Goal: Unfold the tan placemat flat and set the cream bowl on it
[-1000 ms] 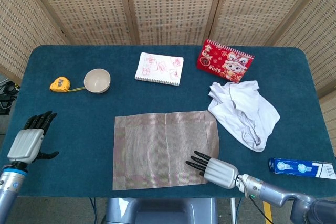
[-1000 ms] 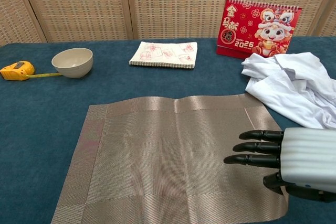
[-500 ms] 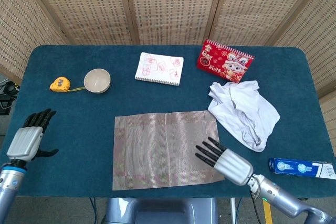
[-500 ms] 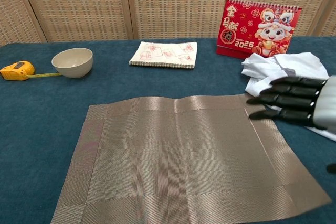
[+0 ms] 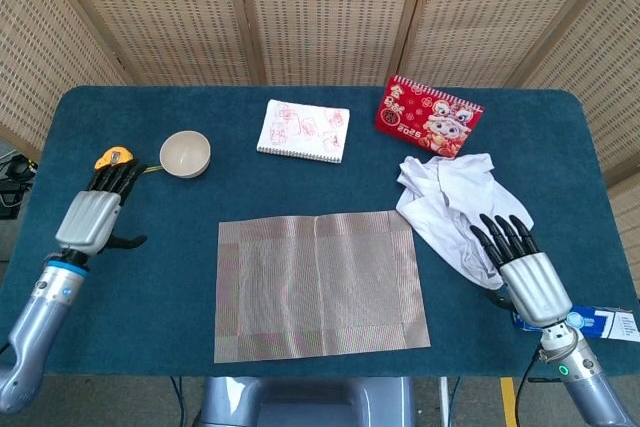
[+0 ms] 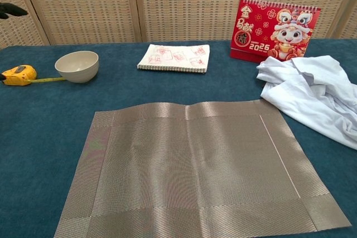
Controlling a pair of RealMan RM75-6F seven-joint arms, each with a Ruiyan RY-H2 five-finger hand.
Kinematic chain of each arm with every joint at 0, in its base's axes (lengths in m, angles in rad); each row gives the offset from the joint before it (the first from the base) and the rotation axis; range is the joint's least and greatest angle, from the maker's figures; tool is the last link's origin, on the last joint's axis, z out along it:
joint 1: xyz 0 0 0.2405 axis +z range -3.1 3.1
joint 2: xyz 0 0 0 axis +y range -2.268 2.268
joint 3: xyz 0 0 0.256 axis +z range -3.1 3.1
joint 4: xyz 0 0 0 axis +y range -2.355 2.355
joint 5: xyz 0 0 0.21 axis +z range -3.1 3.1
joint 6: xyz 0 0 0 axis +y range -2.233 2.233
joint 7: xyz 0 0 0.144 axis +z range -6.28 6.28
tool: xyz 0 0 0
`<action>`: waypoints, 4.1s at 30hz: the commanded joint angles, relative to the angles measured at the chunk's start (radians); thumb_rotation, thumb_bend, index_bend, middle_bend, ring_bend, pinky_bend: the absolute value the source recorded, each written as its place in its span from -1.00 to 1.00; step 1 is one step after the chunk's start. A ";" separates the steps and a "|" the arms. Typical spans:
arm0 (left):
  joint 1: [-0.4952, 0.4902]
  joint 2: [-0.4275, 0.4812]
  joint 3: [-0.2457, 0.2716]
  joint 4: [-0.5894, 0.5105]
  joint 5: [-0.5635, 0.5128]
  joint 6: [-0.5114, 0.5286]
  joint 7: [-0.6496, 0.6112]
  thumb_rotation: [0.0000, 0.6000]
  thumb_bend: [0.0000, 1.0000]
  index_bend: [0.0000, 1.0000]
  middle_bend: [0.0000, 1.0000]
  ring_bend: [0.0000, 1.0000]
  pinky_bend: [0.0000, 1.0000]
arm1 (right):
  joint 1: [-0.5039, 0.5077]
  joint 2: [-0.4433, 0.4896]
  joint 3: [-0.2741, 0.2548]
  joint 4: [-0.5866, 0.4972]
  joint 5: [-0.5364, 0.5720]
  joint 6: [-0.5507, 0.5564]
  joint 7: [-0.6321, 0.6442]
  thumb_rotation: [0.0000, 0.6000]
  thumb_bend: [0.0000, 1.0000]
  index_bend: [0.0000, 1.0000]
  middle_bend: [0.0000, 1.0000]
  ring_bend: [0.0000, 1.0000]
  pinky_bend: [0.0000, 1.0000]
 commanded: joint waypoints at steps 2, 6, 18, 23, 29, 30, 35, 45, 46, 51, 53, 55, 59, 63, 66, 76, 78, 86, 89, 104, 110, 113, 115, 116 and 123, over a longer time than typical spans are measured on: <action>-0.104 -0.068 -0.051 0.082 -0.074 -0.110 0.039 1.00 -1.00 -1.00 -1.00 -1.00 -1.00 | -0.055 -0.041 0.021 0.002 0.026 0.044 -0.003 1.00 -1.00 -1.00 -1.00 -1.00 -1.00; -0.205 -0.127 -0.084 0.172 -0.214 -0.219 0.127 1.00 -1.00 -1.00 -1.00 -1.00 -1.00 | -0.078 -0.053 0.029 0.015 0.021 0.057 -0.027 1.00 -1.00 -1.00 -1.00 -1.00 -1.00; -0.356 -0.283 -0.080 0.464 -0.439 -0.375 0.222 1.00 -1.00 -1.00 -1.00 -1.00 -1.00 | -0.095 -0.056 0.057 0.067 0.033 0.038 0.012 1.00 -1.00 -0.98 -1.00 -1.00 -1.00; -0.381 -0.334 -0.066 0.574 -0.494 -0.434 0.221 1.00 -1.00 -1.00 -1.00 -1.00 -1.00 | -0.099 -0.056 0.066 0.075 0.039 0.031 0.026 1.00 -1.00 -0.96 -1.00 -1.00 -1.00; -0.423 -0.424 -0.062 0.754 -0.511 -0.526 0.181 1.00 -0.99 -0.91 -1.00 -1.00 -1.00 | -0.100 -0.060 0.077 0.084 0.040 0.015 0.035 1.00 -1.00 -0.95 -1.00 -1.00 -1.00; -0.432 -0.440 -0.062 0.784 -0.509 -0.540 0.173 1.00 -0.97 -0.83 -1.00 -1.00 -1.00 | -0.101 -0.061 0.078 0.085 0.038 0.015 0.034 1.00 -1.00 -0.95 -1.00 -1.00 -1.00; -0.482 -0.526 -0.057 0.939 -0.508 -0.608 0.164 1.00 -0.67 -0.33 -1.00 -1.00 -1.00 | -0.105 -0.063 0.088 0.087 0.037 0.015 0.040 1.00 -1.00 -0.95 -1.00 -1.00 -1.00; -0.510 -0.622 -0.061 1.079 -0.489 -0.620 0.148 1.00 -0.12 0.13 -1.00 -1.00 -1.00 | -0.111 -0.065 0.101 0.093 0.026 0.017 0.062 1.00 -1.00 -0.94 -1.00 -1.00 -1.00; -0.508 -0.624 -0.063 1.080 -0.484 -0.617 0.143 1.00 -0.05 0.20 -1.00 -1.00 -1.00 | -0.112 -0.065 0.102 0.094 0.024 0.019 0.064 1.00 -1.00 -0.94 -1.00 -1.00 -1.00; -0.483 -0.589 -0.074 1.026 -0.439 -0.560 0.104 1.00 -0.01 0.45 -1.00 -1.00 -1.00 | -0.116 -0.065 0.105 0.090 0.014 0.023 0.073 1.00 -1.00 -0.94 -1.00 -1.00 -1.00; -0.473 -0.568 -0.076 0.993 -0.421 -0.538 0.090 1.00 -0.01 0.48 -1.00 -1.00 -1.00 | -0.117 -0.064 0.105 0.089 0.010 0.025 0.073 1.00 -1.00 -0.94 -1.00 -1.00 -1.00; -0.460 -0.537 -0.081 0.945 -0.399 -0.508 0.074 1.00 -0.01 0.50 -1.00 -1.00 -1.00 | -0.118 -0.064 0.105 0.086 0.006 0.026 0.071 1.00 -1.00 -0.94 -1.00 -1.00 -1.00; -0.432 -0.452 -0.080 0.804 -0.330 -0.435 0.047 1.00 -0.01 0.50 -1.00 -1.00 -1.00 | -0.120 -0.062 0.105 0.078 -0.001 0.028 0.069 1.00 -1.00 -0.94 -1.00 -1.00 -1.00; -0.401 -0.333 -0.058 0.571 -0.212 -0.332 0.048 1.00 -0.01 0.50 -1.00 -1.00 -1.00 | -0.122 -0.059 0.106 0.068 -0.011 0.033 0.065 1.00 -1.00 -0.93 -1.00 -1.00 -1.00; -0.392 -0.297 -0.050 0.480 -0.170 -0.291 0.056 1.00 -0.01 0.50 -1.00 -1.00 -1.00 | -0.124 -0.057 0.106 0.064 -0.014 0.035 0.065 1.00 -1.00 -0.93 -1.00 -1.00 -1.00; -0.375 -0.246 0.029 0.172 0.085 -0.157 0.085 1.00 -0.03 0.51 -1.00 -1.00 -1.00 | -0.129 -0.050 0.107 0.051 -0.029 0.045 0.068 1.00 -1.00 -0.92 -1.00 -1.00 -1.00; -0.375 -0.261 0.053 0.136 0.132 -0.148 0.073 1.00 -0.03 0.51 -1.00 -1.00 -1.00 | -0.131 -0.049 0.108 0.050 -0.030 0.047 0.069 1.00 -1.00 -0.91 -1.00 -1.00 -1.00; -0.393 -0.388 0.109 0.151 0.213 -0.163 0.055 1.00 -0.03 0.52 -1.00 -1.00 -1.00 | -0.135 -0.041 0.110 0.041 -0.040 0.058 0.075 1.00 -1.00 -0.91 -1.00 -1.00 -1.00; -0.398 -0.428 0.125 0.166 0.234 -0.169 0.054 1.00 -0.03 0.52 -1.00 -1.00 -1.00 | -0.138 -0.037 0.112 0.038 -0.041 0.062 0.078 1.00 -1.00 -0.91 -1.00 -1.00 -1.00; -0.398 -0.447 0.190 0.147 0.253 -0.223 0.114 1.00 -0.07 0.36 -1.00 -1.00 -1.00 | -0.142 -0.027 0.116 0.030 -0.049 0.065 0.090 1.00 -1.00 -0.90 -1.00 -1.00 -1.00; -0.392 -0.424 0.197 0.133 0.238 -0.235 0.153 1.00 -0.50 -0.55 -1.00 -1.00 -1.00 | -0.145 -0.026 0.117 0.026 -0.054 0.068 0.088 1.00 -1.00 -0.89 -1.00 -1.00 -1.00; -0.392 -0.405 0.197 0.117 0.232 -0.242 0.159 1.00 -0.80 -0.99 -1.00 -1.00 -1.00 | -0.145 -0.025 0.118 0.024 -0.056 0.070 0.088 1.00 -1.00 -0.89 -1.00 -1.00 -1.00; -0.389 -0.387 0.197 0.100 0.236 -0.235 0.146 1.00 -0.94 -1.00 -1.00 -1.00 -1.00 | -0.146 -0.025 0.118 0.023 -0.057 0.071 0.087 1.00 -1.00 -0.89 -1.00 -1.00 -1.00; -0.386 -0.379 0.196 0.093 0.240 -0.228 0.139 1.00 -0.99 -1.00 -1.00 -1.00 -1.00 | -0.147 -0.024 0.118 0.022 -0.057 0.071 0.088 1.00 -1.00 -0.89 -1.00 -1.00 -1.00; -0.338 -0.265 0.181 0.006 0.283 -0.108 0.111 1.00 -1.00 -1.00 -1.00 -1.00 -1.00 | -0.151 -0.018 0.117 0.010 -0.070 0.084 0.085 1.00 -1.00 -0.89 -1.00 -1.00 -1.00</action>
